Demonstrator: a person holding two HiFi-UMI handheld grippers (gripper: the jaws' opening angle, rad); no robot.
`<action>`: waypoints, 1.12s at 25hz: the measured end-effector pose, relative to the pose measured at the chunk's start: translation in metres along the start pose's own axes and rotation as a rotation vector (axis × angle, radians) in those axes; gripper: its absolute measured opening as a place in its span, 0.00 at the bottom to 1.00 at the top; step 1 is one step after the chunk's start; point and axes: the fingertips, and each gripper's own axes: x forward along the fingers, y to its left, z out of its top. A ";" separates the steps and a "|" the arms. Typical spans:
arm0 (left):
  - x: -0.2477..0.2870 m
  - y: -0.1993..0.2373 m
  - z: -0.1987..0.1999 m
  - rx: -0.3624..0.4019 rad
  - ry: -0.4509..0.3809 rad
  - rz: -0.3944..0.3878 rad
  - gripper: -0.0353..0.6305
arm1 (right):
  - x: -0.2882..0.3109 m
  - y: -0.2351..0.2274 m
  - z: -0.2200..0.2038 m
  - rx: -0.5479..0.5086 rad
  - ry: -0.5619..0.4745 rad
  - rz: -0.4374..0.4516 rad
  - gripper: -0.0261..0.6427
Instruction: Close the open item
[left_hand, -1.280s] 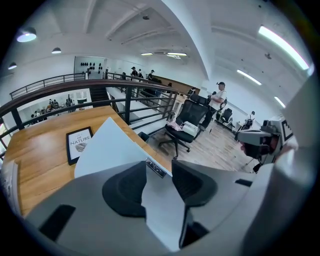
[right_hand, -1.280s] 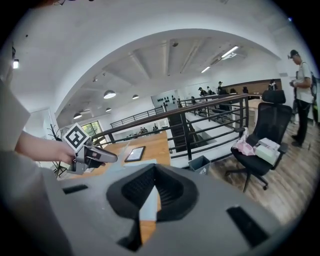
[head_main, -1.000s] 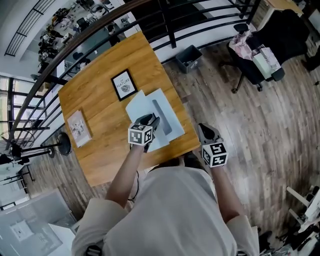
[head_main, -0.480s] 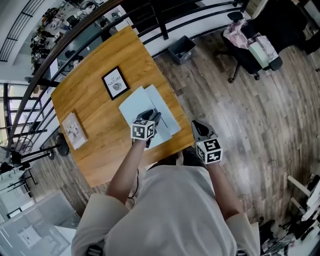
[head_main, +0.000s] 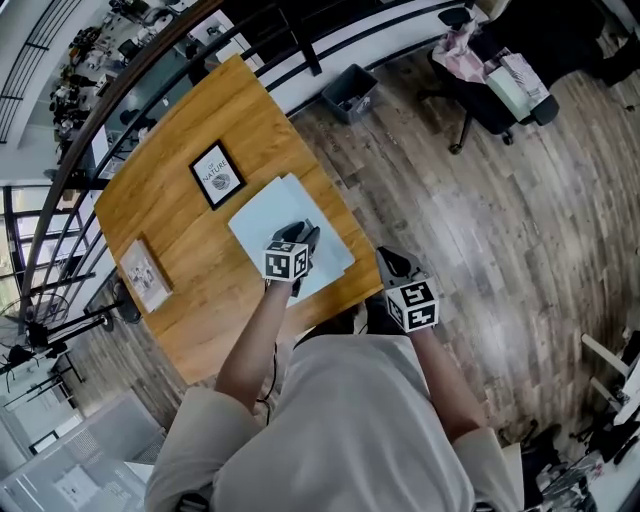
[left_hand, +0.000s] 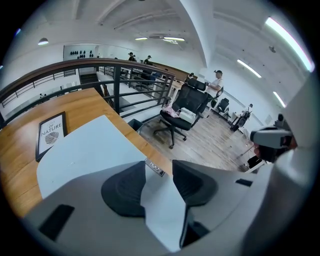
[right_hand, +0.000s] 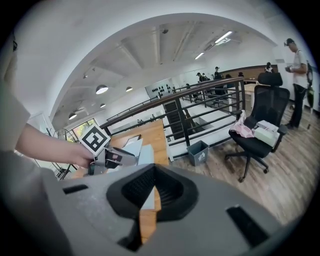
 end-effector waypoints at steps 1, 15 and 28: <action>0.004 0.000 -0.001 0.006 0.003 -0.003 0.30 | 0.001 -0.002 -0.001 0.003 0.001 -0.002 0.04; 0.048 0.003 -0.016 0.063 0.101 -0.015 0.31 | 0.001 -0.024 -0.026 0.068 0.034 -0.028 0.04; 0.064 0.004 -0.022 0.088 0.166 -0.024 0.31 | 0.008 -0.034 -0.024 0.074 0.035 -0.038 0.04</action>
